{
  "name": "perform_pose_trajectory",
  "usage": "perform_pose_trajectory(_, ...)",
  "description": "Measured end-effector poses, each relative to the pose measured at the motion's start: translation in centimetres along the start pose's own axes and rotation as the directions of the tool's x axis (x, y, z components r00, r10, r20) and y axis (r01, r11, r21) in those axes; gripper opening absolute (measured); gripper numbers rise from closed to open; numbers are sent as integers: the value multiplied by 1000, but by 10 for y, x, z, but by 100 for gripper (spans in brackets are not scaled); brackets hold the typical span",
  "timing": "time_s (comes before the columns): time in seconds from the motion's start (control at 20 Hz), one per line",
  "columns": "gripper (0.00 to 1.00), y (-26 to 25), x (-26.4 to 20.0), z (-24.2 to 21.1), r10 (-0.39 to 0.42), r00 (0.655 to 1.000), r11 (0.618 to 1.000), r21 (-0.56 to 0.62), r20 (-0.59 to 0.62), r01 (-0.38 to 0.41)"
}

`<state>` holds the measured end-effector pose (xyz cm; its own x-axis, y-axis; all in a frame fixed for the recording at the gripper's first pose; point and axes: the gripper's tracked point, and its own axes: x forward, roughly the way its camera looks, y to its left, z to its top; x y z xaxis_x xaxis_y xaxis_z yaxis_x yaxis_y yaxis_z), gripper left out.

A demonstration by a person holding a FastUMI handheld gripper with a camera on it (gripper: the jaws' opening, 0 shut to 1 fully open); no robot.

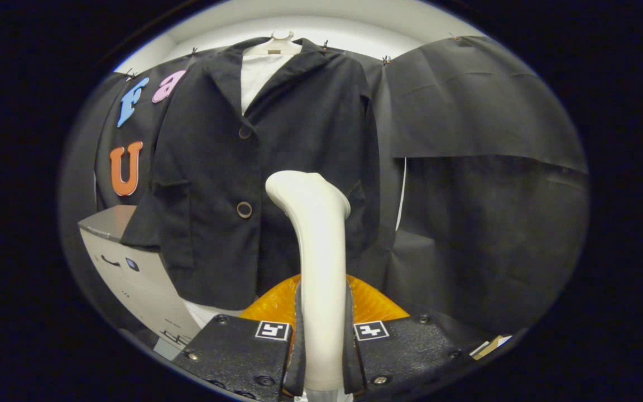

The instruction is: Iron the clothes twice with a garment steamer, once on the left side and once on the right side.

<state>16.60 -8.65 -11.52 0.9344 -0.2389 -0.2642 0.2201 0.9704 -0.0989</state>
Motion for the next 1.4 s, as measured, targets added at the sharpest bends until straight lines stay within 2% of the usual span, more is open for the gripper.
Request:
perform_pose_trajectory(0.5,29,3,-4,-98,-30,987,1000,0,-159,31)
perform_pose_trajectory(0.8,29,10,-21,-134,-32,973,999,6,-229,35)
perform_pose_trajectory(1.05,29,8,-76,-125,-30,980,999,23,-194,35)
perform_pose_trajectory(1.4,29,-2,-166,-89,15,992,1000,-16,-123,-17)
